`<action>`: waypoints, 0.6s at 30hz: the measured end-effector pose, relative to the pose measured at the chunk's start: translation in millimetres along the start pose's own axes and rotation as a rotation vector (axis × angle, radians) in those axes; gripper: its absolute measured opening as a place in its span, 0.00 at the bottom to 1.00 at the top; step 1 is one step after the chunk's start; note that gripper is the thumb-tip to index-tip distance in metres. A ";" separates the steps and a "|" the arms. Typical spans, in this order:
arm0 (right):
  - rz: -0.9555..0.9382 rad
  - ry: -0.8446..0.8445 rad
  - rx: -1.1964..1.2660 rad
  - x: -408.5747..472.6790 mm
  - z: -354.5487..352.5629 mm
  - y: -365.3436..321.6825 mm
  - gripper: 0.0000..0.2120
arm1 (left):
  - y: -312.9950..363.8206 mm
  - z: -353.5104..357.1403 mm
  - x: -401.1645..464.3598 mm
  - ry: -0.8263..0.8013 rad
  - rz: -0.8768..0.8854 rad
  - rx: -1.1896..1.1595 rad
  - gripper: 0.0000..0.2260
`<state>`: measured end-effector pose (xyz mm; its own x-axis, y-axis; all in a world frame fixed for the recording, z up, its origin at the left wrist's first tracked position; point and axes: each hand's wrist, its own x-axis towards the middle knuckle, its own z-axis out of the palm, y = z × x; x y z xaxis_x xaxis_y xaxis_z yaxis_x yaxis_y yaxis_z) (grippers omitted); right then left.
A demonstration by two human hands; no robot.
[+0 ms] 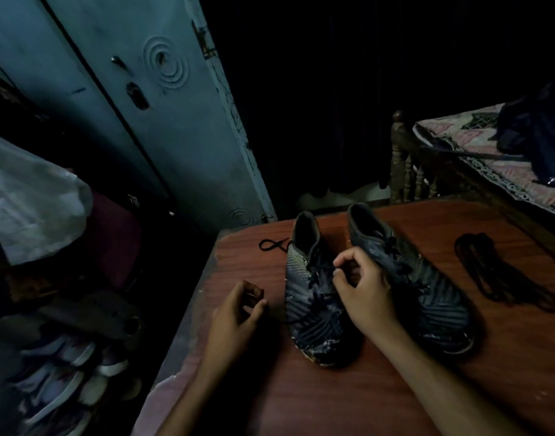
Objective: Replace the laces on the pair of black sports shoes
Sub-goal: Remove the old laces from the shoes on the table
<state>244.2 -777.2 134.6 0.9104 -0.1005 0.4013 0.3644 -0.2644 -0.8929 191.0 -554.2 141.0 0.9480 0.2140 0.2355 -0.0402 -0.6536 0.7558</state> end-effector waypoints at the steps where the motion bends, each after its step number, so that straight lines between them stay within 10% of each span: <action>1: 0.023 0.006 0.032 -1.2 3.3 -2.7 0.12 | -1.7 -4.2 -2.3 -0.001 0.013 0.049 0.09; 11: 0.144 0.056 0.340 2.2 0.5 -10.9 0.14 | 52.6 16.2 -0.9 0.022 0.055 -0.217 0.13; 18: -0.049 0.158 0.225 2.2 -3.7 -10.3 0.04 | 106.5 30.7 7.2 -0.303 0.151 -0.310 0.10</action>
<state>241.7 -778.3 145.4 0.8555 -0.2456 0.4558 0.4572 -0.0551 -0.8877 203.2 -644.6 204.5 0.9720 -0.1189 0.2027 -0.2338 -0.4032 0.8847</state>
